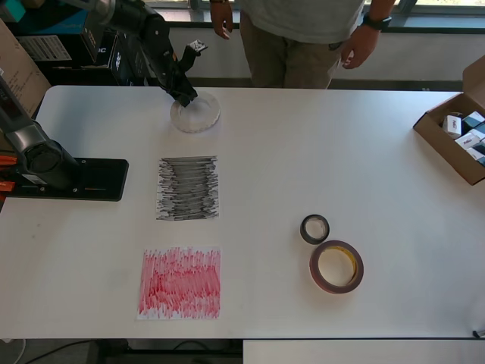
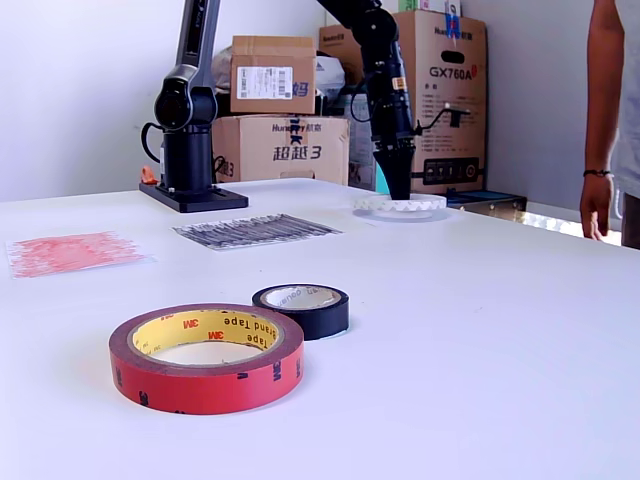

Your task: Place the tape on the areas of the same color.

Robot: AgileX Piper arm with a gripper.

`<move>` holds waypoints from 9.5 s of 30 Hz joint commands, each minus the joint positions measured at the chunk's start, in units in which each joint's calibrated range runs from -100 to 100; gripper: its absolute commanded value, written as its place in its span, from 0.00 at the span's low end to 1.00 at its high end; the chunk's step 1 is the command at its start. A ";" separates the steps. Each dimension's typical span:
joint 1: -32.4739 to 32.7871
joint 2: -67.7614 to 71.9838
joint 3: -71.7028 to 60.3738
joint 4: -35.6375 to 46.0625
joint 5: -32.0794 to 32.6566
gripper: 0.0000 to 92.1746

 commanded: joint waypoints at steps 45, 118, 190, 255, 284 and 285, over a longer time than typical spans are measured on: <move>3.22 -6.01 -0.84 -1.61 -2.30 0.48; -47.05 29.07 -77.90 46.08 12.69 0.48; -47.84 42.36 -77.90 35.90 21.12 0.65; -35.37 24.21 -44.55 33.52 -6.39 0.65; -35.69 25.14 -45.19 33.52 -6.88 0.65; -35.77 24.77 -45.46 33.52 -6.80 0.65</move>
